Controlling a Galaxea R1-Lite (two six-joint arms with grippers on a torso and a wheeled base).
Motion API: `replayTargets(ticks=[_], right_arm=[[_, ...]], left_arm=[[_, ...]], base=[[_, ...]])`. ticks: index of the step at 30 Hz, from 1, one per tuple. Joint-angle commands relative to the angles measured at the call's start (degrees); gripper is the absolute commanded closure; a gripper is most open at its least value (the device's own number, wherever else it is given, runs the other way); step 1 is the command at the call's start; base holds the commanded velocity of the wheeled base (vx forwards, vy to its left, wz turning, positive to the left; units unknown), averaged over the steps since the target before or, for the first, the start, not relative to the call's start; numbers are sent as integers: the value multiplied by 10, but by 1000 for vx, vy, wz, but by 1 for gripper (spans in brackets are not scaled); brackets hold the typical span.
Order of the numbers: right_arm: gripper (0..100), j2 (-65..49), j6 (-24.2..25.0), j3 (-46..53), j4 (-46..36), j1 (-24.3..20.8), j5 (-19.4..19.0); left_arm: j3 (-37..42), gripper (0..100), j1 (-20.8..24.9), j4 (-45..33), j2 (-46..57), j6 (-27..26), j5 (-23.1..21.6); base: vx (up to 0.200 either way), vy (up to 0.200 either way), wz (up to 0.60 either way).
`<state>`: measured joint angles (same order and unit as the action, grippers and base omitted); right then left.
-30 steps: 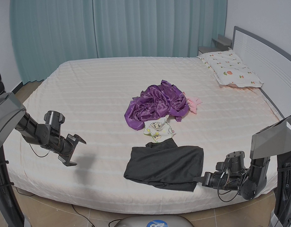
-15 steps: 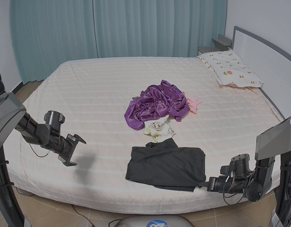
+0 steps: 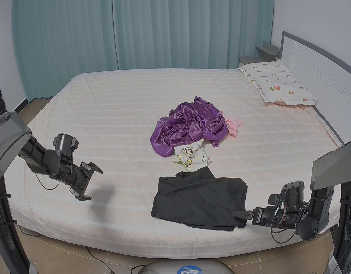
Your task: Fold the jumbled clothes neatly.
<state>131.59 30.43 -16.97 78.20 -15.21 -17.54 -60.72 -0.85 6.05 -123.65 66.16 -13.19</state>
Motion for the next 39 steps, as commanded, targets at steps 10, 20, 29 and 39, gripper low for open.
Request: replayTargets(ticks=[10,20,29,39], right_arm=[[0,84,107,-229,-81,29,2],[100,95,109,-289,-142,31,29],[100,82,124,-277,-135,43,33],[0,79,126,-268,-132,48,31]], left_arm=[[0,0,0,0,0,0,1],[0,0,0,1,0,2,1],[1,0,1,1,-1,0,4],[1,0,1,0,0,0,4]], base=[[0,0,0],[0,0,0],[0,0,0],[0,0,0]])
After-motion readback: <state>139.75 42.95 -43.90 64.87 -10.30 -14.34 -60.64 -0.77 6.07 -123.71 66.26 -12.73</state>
